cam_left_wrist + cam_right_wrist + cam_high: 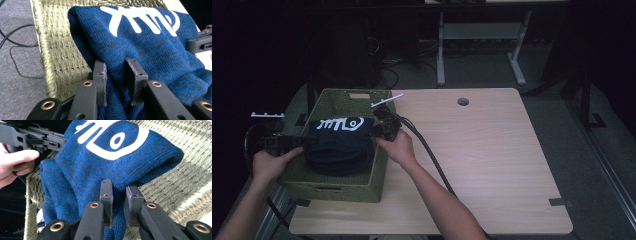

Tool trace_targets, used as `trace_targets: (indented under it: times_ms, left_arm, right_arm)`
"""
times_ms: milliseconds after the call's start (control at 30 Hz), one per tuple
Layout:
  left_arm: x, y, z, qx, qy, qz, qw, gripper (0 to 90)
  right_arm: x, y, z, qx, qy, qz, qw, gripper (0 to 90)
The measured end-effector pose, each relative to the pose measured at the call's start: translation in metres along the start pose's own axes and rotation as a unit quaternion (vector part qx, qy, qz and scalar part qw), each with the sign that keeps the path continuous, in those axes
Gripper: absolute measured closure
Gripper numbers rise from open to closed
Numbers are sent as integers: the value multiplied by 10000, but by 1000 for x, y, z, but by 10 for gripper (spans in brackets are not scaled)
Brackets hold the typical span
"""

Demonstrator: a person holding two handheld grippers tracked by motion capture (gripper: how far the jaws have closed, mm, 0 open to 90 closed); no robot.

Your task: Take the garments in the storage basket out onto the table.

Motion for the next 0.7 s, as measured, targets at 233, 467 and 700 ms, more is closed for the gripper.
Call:
trace_targets:
  times_ms: [233, 467, 700]
  left_arm:
    - [2, -4, 1, 61, -4, 59, 10000, 715]
    - [5, -8, 1, 109, 35, 118, 9999, 709]
    - [7, -10, 2, 198, 15, 210, 9996, 707]
  right_arm:
    - [-4, -2, -2, 14, -85, -21, 10000, 784]
    - [-6, -6, -3, 54, -102, -72, 9999, 782]
    - [-8, -7, -3, 64, -111, -104, 9999, 767]
Point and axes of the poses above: each handheld gripper's, and its own axes: y roughly backward along the jaws, z roughly out of its top, x roughly to its left, the point moved 9 cm from there along -y, roughly forward along the jaws, and after that the axes turned 6 degrees about x, right-handed, at the moved point
